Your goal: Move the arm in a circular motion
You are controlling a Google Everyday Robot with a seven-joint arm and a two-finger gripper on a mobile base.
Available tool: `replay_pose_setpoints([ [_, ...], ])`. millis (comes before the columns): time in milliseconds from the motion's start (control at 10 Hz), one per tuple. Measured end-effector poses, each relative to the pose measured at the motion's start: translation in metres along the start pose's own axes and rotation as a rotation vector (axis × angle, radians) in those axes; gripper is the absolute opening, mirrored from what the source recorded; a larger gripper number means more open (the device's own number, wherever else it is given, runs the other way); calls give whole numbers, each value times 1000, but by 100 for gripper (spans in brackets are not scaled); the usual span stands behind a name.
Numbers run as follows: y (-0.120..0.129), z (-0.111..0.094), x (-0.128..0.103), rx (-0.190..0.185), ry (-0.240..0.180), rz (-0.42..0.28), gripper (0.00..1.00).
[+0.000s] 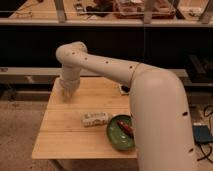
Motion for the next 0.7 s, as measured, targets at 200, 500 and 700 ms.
replay_pose_setpoints([
  [200,43,11,-47,-26,-45,-83,0],
  [500,166,14,-89,-90,-86,-20,0],
  [700,250,12,-98,-135,-89,82,0],
])
